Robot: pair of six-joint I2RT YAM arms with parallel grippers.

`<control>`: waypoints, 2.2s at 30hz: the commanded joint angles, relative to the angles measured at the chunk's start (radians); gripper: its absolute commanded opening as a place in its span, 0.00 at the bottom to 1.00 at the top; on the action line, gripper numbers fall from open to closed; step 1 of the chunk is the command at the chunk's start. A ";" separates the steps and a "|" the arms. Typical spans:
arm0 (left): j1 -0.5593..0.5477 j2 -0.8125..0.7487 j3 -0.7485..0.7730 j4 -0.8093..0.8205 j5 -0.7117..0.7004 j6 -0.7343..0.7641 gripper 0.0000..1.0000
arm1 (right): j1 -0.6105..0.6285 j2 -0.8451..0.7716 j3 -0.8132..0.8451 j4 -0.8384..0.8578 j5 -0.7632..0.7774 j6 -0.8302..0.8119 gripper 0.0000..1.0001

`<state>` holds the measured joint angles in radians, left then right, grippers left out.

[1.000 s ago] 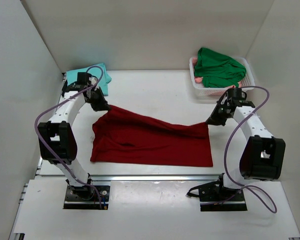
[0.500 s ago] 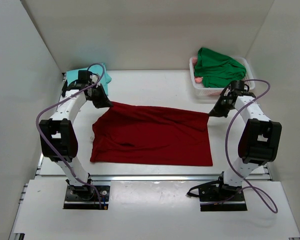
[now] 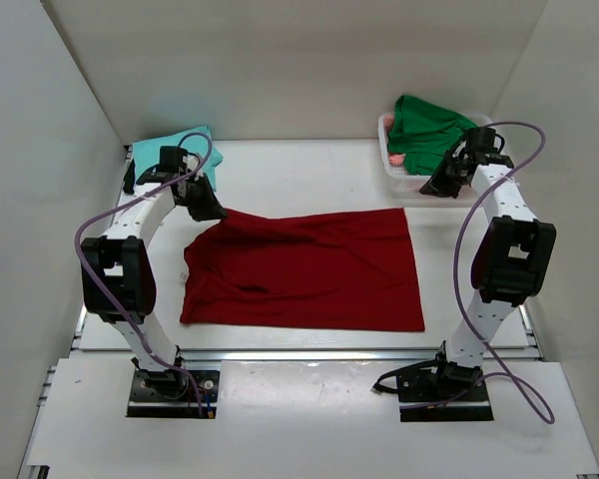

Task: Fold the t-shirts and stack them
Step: Fold the other side of the tshirt into a rectangle

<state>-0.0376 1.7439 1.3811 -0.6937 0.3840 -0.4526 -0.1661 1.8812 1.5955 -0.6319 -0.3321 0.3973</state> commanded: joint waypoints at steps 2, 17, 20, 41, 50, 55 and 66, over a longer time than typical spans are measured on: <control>-0.008 -0.049 -0.042 0.020 0.019 0.009 0.00 | -0.007 0.013 -0.002 0.020 -0.022 -0.021 0.00; -0.024 -0.092 -0.182 0.069 0.030 -0.009 0.00 | 0.089 0.114 -0.049 0.106 0.048 -0.048 0.24; -0.019 -0.092 -0.182 0.074 0.027 -0.011 0.00 | 0.105 0.160 -0.026 0.115 0.067 -0.049 0.29; -0.015 -0.041 -0.149 0.056 0.039 -0.008 0.00 | 0.145 0.271 0.083 0.060 0.173 -0.089 0.30; -0.013 -0.040 -0.160 0.060 0.044 -0.002 0.00 | 0.162 0.280 0.058 0.069 0.157 -0.094 0.29; -0.010 -0.043 -0.165 0.056 0.042 -0.006 0.00 | 0.180 0.282 0.055 0.066 0.176 -0.097 0.20; -0.013 -0.047 -0.180 0.069 0.044 -0.008 0.00 | 0.168 0.243 0.058 0.075 0.159 -0.101 0.00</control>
<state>-0.0498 1.7138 1.2041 -0.6456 0.4049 -0.4614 0.0017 2.1456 1.6386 -0.5957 -0.1753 0.3107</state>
